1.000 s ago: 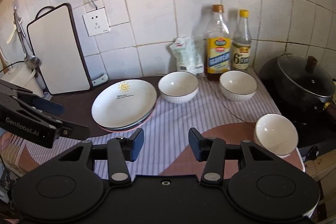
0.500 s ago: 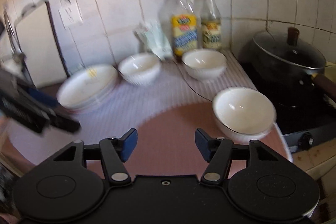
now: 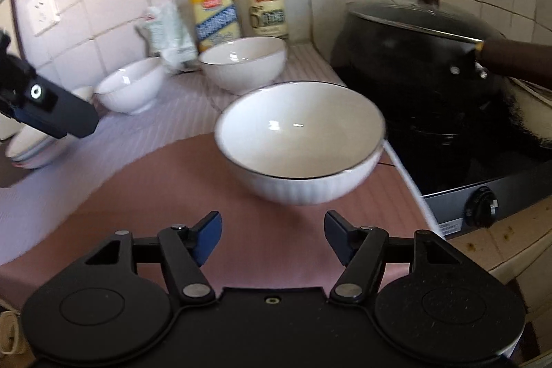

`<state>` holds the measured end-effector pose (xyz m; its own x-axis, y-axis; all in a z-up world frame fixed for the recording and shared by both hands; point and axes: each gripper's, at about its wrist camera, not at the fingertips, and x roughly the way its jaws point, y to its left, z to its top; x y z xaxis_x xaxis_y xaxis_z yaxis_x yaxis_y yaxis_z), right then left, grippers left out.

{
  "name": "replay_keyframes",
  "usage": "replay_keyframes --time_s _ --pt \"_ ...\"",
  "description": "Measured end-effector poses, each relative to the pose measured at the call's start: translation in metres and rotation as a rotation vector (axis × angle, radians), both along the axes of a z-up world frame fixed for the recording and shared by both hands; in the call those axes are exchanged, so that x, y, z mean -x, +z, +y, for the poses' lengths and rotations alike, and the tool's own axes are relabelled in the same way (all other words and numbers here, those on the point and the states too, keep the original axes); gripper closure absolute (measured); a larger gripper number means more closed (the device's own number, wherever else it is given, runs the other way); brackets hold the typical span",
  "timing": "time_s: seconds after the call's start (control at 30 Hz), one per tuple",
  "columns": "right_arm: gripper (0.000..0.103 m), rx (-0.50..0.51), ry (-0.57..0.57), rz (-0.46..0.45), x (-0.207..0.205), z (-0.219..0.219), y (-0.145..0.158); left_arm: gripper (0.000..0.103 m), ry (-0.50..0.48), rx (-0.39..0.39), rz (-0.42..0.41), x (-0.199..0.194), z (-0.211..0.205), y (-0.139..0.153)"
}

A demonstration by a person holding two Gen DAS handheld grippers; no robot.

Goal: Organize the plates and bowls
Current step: 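Move both grippers to the rim of the white ribbed bowl on the pink mat, then close both grippers on the white bowl rim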

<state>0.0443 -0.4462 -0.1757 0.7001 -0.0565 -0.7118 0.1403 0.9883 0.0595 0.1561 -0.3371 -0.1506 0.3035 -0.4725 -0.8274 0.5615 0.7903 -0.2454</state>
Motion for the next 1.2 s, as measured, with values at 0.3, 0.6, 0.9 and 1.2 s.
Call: replay_keyframes --time_s 0.3,0.6,0.9,1.2 --pt "0.012 0.077 -0.005 -0.071 -0.003 -0.013 -0.016 0.011 0.007 0.021 0.082 -0.018 -0.058 -0.032" --pt "0.011 0.058 -0.011 -0.118 -0.011 -0.021 -0.022 0.031 0.045 -0.002 0.122 -0.032 -0.087 -0.056" --pt "0.010 0.114 0.005 -0.168 -0.020 -0.007 -0.025 0.085 0.058 -0.014 0.129 -0.033 -0.089 -0.058" --pt "0.010 0.070 -0.020 -0.182 -0.017 0.005 -0.012 0.085 0.040 -0.026 0.090 -0.028 -0.071 -0.035"
